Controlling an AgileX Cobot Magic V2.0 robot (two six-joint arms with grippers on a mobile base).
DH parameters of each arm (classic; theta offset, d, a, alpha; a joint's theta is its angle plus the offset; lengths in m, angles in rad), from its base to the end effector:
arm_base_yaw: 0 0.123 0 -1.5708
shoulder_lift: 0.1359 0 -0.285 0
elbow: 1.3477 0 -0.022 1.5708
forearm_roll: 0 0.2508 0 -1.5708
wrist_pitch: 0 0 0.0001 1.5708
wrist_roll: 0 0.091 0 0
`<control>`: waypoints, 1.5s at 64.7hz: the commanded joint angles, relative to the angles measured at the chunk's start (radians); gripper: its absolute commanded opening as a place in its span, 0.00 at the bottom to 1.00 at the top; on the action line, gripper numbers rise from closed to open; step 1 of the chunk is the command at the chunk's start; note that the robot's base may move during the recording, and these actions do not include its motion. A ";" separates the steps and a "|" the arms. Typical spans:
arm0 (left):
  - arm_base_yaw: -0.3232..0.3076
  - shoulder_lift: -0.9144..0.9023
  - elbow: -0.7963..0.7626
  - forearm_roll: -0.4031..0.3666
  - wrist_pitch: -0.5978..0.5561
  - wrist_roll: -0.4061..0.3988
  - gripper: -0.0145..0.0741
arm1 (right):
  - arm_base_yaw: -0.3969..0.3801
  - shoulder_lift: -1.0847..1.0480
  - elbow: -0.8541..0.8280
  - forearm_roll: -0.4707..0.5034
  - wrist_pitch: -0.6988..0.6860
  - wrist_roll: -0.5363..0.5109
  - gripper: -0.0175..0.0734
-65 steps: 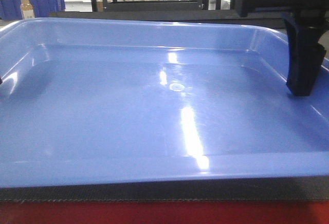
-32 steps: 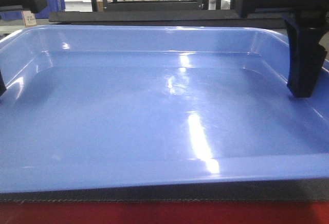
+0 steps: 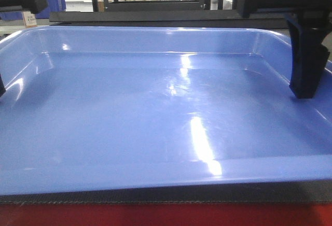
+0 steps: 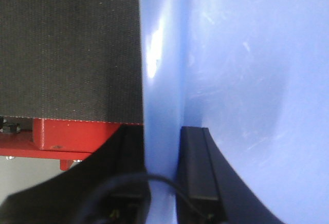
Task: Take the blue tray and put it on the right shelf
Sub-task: 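Hold the tray level with both grippers while the base drives to the shelf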
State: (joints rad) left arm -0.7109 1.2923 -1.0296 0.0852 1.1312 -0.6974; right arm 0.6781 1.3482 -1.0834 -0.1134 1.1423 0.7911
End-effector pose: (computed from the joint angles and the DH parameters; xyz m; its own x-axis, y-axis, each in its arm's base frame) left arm 0.1819 -0.1474 0.2954 -0.9672 0.0251 -0.2527 0.0525 0.9934 -0.1024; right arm 0.1995 0.1487 0.2966 -0.9637 0.0886 -0.2519 0.0661 0.9931 0.0964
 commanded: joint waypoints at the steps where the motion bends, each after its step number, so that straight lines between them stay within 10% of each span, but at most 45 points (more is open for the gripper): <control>1: -0.020 -0.016 -0.032 -0.043 -0.042 -0.007 0.11 | 0.010 -0.035 -0.034 0.053 -0.092 0.016 0.44; 97: -0.020 -0.016 -0.032 -0.092 -0.038 -0.007 0.11 | 0.010 -0.035 -0.034 0.053 -0.090 0.016 0.44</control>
State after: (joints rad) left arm -0.7133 1.2923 -1.0296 0.0653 1.1418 -0.6997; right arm 0.6781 1.3482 -1.0834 -0.1134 1.1499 0.7911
